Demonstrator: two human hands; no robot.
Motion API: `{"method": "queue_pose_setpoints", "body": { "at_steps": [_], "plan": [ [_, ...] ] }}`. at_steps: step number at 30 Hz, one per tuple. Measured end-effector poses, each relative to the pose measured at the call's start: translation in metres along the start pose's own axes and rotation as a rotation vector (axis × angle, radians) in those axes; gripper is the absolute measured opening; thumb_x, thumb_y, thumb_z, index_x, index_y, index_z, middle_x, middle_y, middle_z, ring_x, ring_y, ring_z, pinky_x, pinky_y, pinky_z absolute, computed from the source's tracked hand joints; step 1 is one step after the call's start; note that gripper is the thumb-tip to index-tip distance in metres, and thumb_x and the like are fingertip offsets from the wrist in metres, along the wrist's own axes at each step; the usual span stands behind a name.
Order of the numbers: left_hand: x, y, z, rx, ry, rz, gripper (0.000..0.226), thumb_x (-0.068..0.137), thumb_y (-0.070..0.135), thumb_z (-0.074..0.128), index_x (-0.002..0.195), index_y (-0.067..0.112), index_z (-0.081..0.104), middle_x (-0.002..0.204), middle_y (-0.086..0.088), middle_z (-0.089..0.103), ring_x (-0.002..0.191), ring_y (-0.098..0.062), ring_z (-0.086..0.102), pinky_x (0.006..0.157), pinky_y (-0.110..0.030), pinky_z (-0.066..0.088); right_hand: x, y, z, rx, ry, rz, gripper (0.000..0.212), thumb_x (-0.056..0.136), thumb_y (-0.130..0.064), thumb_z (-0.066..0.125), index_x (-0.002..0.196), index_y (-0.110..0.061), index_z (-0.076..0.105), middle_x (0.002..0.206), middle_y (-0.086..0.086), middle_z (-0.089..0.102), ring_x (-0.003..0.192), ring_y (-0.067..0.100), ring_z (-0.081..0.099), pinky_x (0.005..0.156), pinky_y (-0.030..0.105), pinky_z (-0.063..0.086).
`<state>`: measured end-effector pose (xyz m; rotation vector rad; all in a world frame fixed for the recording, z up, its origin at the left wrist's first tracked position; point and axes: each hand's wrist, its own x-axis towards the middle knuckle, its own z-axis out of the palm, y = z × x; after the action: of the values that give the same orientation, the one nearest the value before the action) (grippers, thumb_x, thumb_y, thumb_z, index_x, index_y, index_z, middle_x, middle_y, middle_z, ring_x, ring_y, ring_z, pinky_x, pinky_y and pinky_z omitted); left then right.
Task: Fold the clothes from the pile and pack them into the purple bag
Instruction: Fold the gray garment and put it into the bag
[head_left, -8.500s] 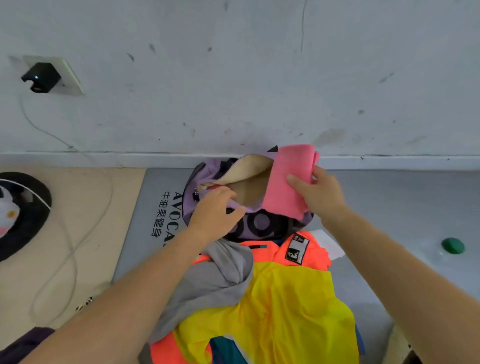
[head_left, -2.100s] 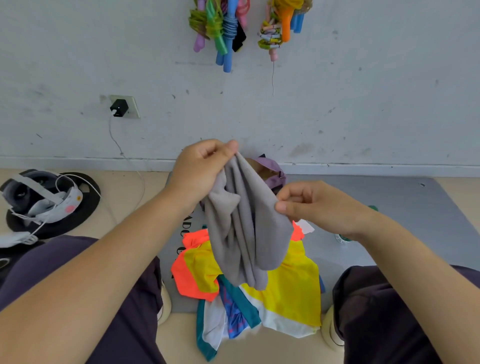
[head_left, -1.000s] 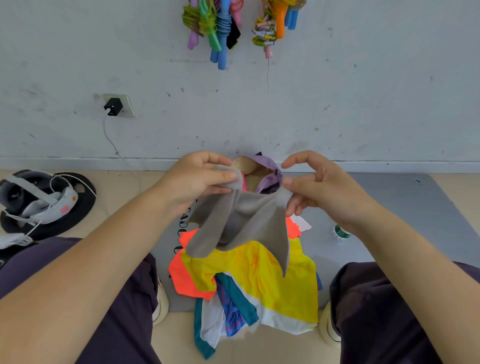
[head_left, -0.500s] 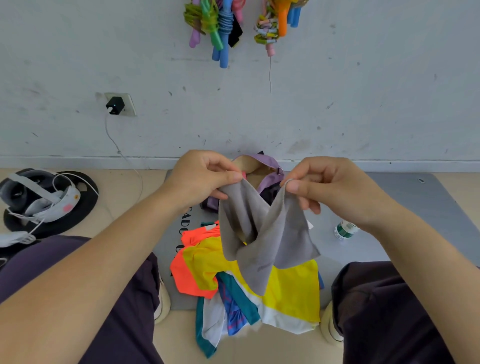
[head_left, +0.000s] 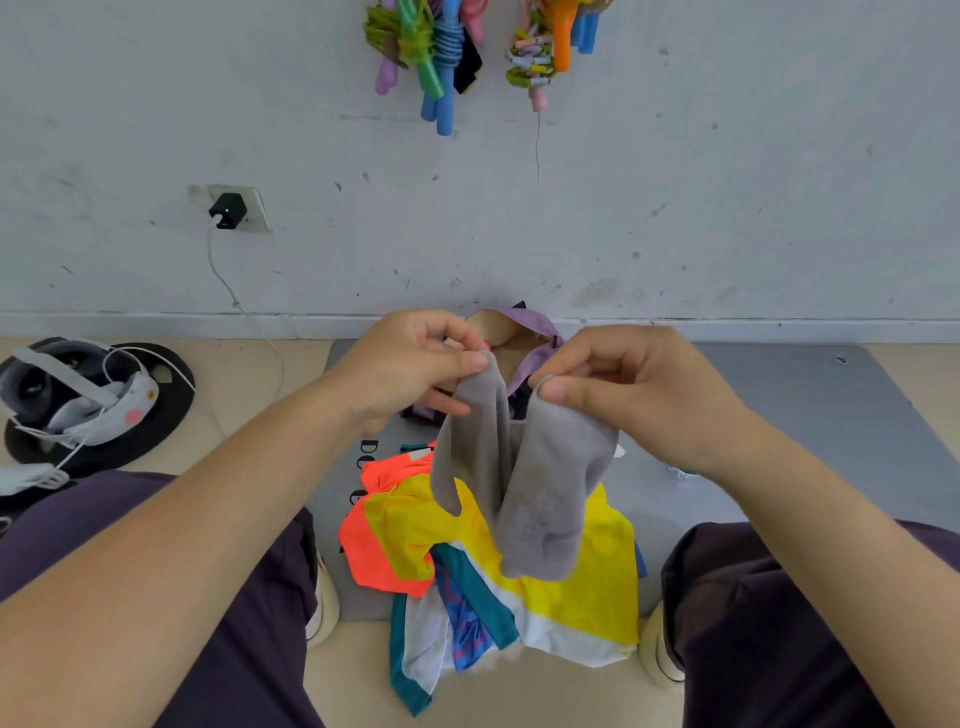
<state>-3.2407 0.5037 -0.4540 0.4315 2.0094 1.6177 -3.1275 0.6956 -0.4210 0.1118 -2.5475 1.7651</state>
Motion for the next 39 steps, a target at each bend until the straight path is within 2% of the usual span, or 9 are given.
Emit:
{"method": "queue_pose_setpoints", "body": {
  "at_steps": [3,8,11,18,25,29,33,36,39],
  "plan": [
    [-0.005,0.005,0.007,-0.076,-0.043,0.015,0.006,0.090,0.006,0.066,0.087,0.011,0.063,0.081,-0.008,0.073,0.069,-0.016,0.069,0.061,-0.031,0.060,0.000,0.000,0.011,0.033,0.022,-0.017,0.012,0.081,-0.004,0.074,0.079,-0.016,0.072,0.077,0.000,0.074,0.073,0.005,0.065,0.073,0.018,0.051],
    [-0.016,0.012,0.017,-0.234,-0.204,0.046,0.012,0.077,0.018,0.070,0.088,0.014,0.066,0.083,-0.006,0.075,0.077,-0.018,0.073,0.066,-0.027,0.058,0.002,0.000,0.014,-0.050,0.129,-0.080,0.013,0.081,-0.008,0.076,0.078,-0.015,0.065,0.066,-0.005,0.066,0.063,0.005,0.061,0.063,0.017,0.048],
    [-0.018,0.014,0.018,-0.266,-0.214,0.063,0.012,0.076,0.021,0.068,0.086,0.016,0.069,0.086,-0.005,0.074,0.082,-0.019,0.073,0.070,-0.028,0.058,0.001,0.001,0.014,-0.192,0.215,-0.155,0.010,0.081,-0.013,0.077,0.079,-0.013,0.067,0.070,0.000,0.065,0.064,0.018,0.058,0.063,0.027,0.046],
    [-0.021,0.016,0.022,-0.216,-0.194,0.084,0.007,0.091,0.011,0.061,0.090,0.013,0.068,0.089,-0.006,0.072,0.082,-0.016,0.071,0.072,-0.025,0.057,0.002,0.002,0.012,-0.370,0.252,-0.285,0.011,0.077,-0.014,0.079,0.078,-0.013,0.068,0.075,0.003,0.058,0.066,0.015,0.051,0.064,0.030,0.045],
    [-0.024,0.018,0.017,-0.207,-0.285,0.087,0.023,0.079,0.018,0.072,0.101,0.014,0.072,0.097,-0.010,0.076,0.092,-0.020,0.072,0.080,-0.029,0.058,0.003,0.002,0.010,-0.243,0.253,-0.175,0.024,0.077,-0.020,0.080,0.073,-0.027,0.058,0.077,-0.003,0.061,0.060,0.011,0.047,0.056,0.017,0.039],
    [-0.025,0.017,0.014,-0.127,-0.223,0.152,0.018,0.074,0.019,0.075,0.090,0.029,0.079,0.088,-0.003,0.077,0.082,-0.012,0.069,0.069,-0.021,0.054,0.003,0.001,0.008,0.092,0.151,-0.044,0.024,0.076,-0.018,0.078,0.085,-0.009,0.057,0.077,-0.004,0.067,0.064,0.016,0.056,0.057,0.015,0.042],
    [-0.025,0.017,0.016,-0.111,-0.152,0.202,0.012,0.074,0.025,0.075,0.084,0.031,0.079,0.078,-0.004,0.073,0.063,-0.013,0.056,0.048,-0.021,0.043,0.004,0.002,0.008,0.255,0.023,0.001,0.019,0.076,-0.023,0.070,0.085,-0.010,0.059,0.071,-0.009,0.068,0.069,0.003,0.063,0.064,0.010,0.046],
    [-0.025,0.018,0.016,-0.098,-0.127,0.277,0.011,0.080,0.018,0.072,0.082,0.028,0.077,0.085,-0.013,0.073,0.063,-0.021,0.057,0.046,-0.024,0.048,0.006,0.006,0.003,0.227,-0.079,0.076,0.021,0.078,-0.027,0.070,0.086,-0.010,0.063,0.077,0.003,0.071,0.075,0.008,0.065,0.068,0.016,0.050],
    [-0.021,0.019,0.008,-0.185,-0.029,0.301,0.021,0.089,0.002,0.064,0.084,0.021,0.072,0.076,-0.003,0.069,0.065,-0.015,0.061,0.053,-0.024,0.054,0.007,0.014,-0.007,-0.007,-0.228,0.183,0.028,0.082,-0.030,0.071,0.092,-0.004,0.066,0.090,0.016,0.069,0.081,0.015,0.062,0.078,0.031,0.049]
  ]
}}
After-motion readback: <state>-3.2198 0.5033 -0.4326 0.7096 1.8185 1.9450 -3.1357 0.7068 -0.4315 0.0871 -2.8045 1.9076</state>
